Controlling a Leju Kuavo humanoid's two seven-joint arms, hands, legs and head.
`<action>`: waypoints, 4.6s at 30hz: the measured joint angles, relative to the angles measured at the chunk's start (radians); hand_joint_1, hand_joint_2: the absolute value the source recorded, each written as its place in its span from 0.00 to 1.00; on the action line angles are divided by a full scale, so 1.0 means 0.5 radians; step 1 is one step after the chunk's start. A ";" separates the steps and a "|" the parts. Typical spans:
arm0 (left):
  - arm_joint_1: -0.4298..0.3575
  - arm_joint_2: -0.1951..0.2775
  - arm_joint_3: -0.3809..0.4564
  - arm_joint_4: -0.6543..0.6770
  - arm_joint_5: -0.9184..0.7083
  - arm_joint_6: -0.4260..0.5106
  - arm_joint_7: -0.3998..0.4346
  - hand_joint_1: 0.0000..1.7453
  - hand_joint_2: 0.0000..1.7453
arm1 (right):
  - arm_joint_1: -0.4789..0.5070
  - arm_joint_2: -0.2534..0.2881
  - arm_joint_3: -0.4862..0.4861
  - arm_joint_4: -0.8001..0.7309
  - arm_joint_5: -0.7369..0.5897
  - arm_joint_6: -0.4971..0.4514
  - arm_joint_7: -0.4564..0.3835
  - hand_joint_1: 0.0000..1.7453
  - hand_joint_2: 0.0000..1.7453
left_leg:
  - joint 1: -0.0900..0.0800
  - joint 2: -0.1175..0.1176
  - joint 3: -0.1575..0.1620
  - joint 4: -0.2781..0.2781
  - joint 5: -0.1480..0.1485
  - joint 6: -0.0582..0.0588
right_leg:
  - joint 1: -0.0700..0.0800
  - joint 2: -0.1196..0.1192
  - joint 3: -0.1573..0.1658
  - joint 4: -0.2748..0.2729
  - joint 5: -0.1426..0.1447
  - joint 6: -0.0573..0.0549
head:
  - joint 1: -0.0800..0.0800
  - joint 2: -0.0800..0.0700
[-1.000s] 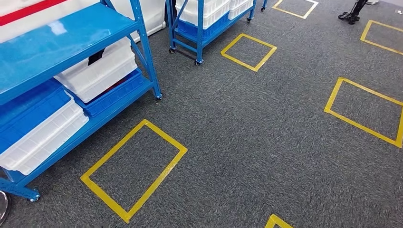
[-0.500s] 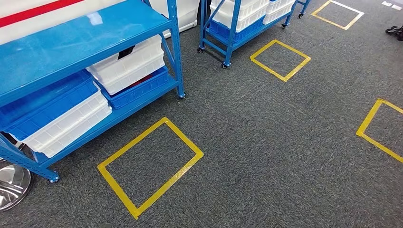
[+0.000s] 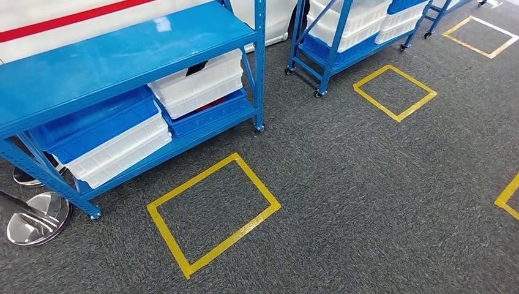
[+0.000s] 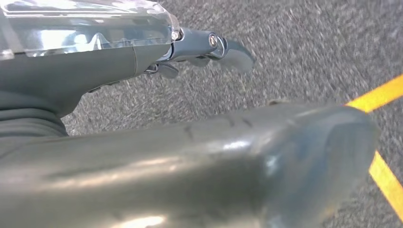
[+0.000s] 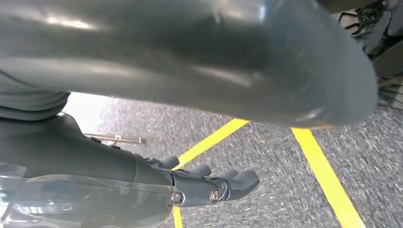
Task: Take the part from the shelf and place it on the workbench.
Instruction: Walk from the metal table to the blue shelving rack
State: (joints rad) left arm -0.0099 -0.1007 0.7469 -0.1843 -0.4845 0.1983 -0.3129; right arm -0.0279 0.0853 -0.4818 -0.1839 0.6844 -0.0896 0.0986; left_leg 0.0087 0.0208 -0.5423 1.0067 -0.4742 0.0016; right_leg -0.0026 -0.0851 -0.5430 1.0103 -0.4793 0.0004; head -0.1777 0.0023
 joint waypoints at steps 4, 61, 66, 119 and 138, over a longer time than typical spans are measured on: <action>-0.004 0.002 0.001 0.000 -0.002 0.002 0.000 0.00 0.00 | -0.002 0.003 0.000 0.000 0.003 0.001 0.002 0.00 0.00 | 0.004 -0.055 -0.002 -0.016 0.023 0.042 | -0.020 0.123 -0.117 0.279 -0.189 0.034 | 0.000 0.000; 0.031 0.000 0.011 0.000 -0.039 -0.025 0.007 0.00 0.00 | 0.028 0.024 -0.057 0.014 -0.045 -0.035 0.043 0.00 0.00 | -0.043 -0.039 -0.096 0.032 0.049 0.038 | -0.005 0.148 0.189 0.031 -0.169 -0.017 | -0.002 0.000; 0.026 0.003 0.012 0.001 -0.041 -0.030 0.008 0.00 0.00 | 0.020 0.027 -0.057 0.014 -0.041 -0.033 0.030 0.00 0.00 | -0.023 -0.052 0.058 -0.044 -0.011 0.072 | -0.025 0.163 -0.115 0.492 -0.219 0.029 | -0.001 0.000; -0.037 0.001 0.016 0.003 -0.072 -0.072 -0.019 0.00 0.00 | -0.005 -0.009 -0.058 0.022 -0.010 -0.004 0.003 0.00 0.00 | -0.003 -0.048 -0.081 0.085 0.024 -0.028 | -0.034 0.174 0.052 0.019 -0.076 -0.011 | -0.007 0.000; -0.034 0.002 0.018 0.005 -0.079 -0.072 0.009 0.00 0.00 | -0.003 -0.016 -0.089 0.022 -0.008 -0.004 0.002 0.00 0.00 | -0.011 -0.058 0.233 0.008 -0.174 -0.021 | -0.020 0.176 -0.192 0.078 0.114 -0.012 | -0.006 0.000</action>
State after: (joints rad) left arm -0.0269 -0.0995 0.7561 -0.1816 -0.5238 0.1625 -0.3082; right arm -0.0294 0.0773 -0.5261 -0.1728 0.6805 -0.0916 0.0996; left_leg 0.0032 -0.0082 -0.4258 1.0106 -0.5614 -0.0087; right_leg -0.0126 0.0031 -0.6389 1.0495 -0.4221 -0.0058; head -0.1809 0.0022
